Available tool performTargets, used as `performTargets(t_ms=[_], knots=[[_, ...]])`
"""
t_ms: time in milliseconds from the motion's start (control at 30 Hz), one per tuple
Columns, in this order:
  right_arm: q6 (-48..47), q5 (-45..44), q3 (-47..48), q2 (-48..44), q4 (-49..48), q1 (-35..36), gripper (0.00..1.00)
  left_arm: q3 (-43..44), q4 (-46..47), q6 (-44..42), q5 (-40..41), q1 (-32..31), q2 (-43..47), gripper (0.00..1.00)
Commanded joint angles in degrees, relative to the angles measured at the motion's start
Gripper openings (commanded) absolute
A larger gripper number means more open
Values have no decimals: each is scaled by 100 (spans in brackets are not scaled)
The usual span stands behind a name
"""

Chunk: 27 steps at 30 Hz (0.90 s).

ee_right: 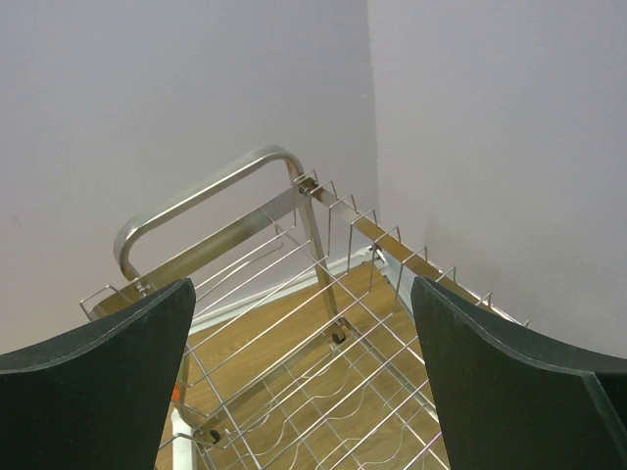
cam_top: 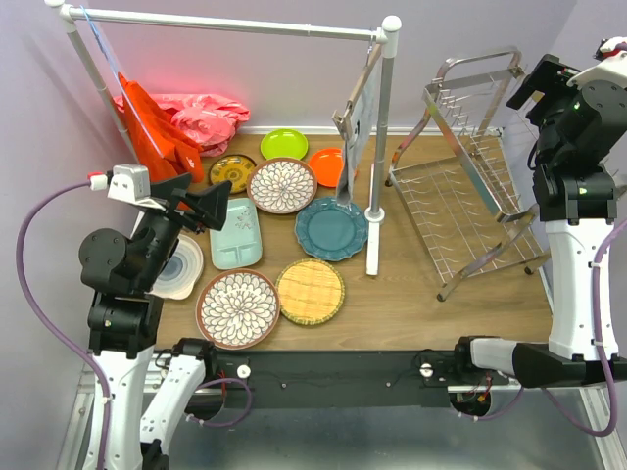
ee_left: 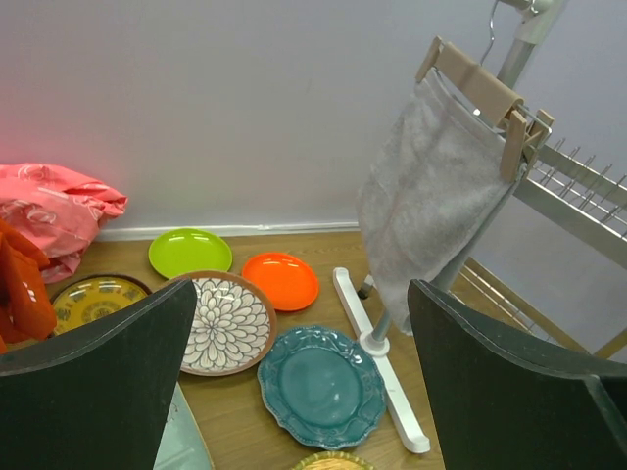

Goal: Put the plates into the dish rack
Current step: Grab a plate with the left arm

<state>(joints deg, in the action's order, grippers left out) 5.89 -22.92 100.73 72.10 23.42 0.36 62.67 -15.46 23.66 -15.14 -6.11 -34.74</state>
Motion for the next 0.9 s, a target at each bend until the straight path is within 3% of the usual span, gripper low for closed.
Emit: performTargets(t_ms=[0, 267, 367, 400, 467, 667, 867], knots=[[-62, -11, 8, 15, -189, -10, 100, -124, 140, 42, -270, 22, -50, 98], [-551, 760, -149, -107, -512, -10, 100, -238, 193, 42, -385, 22, -77, 98], [-1778, 2313, -597, -423, -725, -10, 100, -326, 245, 129, -490, 22, -94, 98], [-2132, 3475, -807, -607, -716, -10, 100, -387, 324, 174, -543, 22, -112, 98], [-2452, 4100, -932, -766, -733, -10, 100, -466, 430, 375, -753, 22, -173, 98], [-1980, 5120, -774, -750, -655, -10, 100, -870, 571, 762, -1316, 22, -516, 97], [-1390, 6676, -257, -320, -164, -10, 100, -1310, 597, 1105, -1457, 5, -780, 93]])
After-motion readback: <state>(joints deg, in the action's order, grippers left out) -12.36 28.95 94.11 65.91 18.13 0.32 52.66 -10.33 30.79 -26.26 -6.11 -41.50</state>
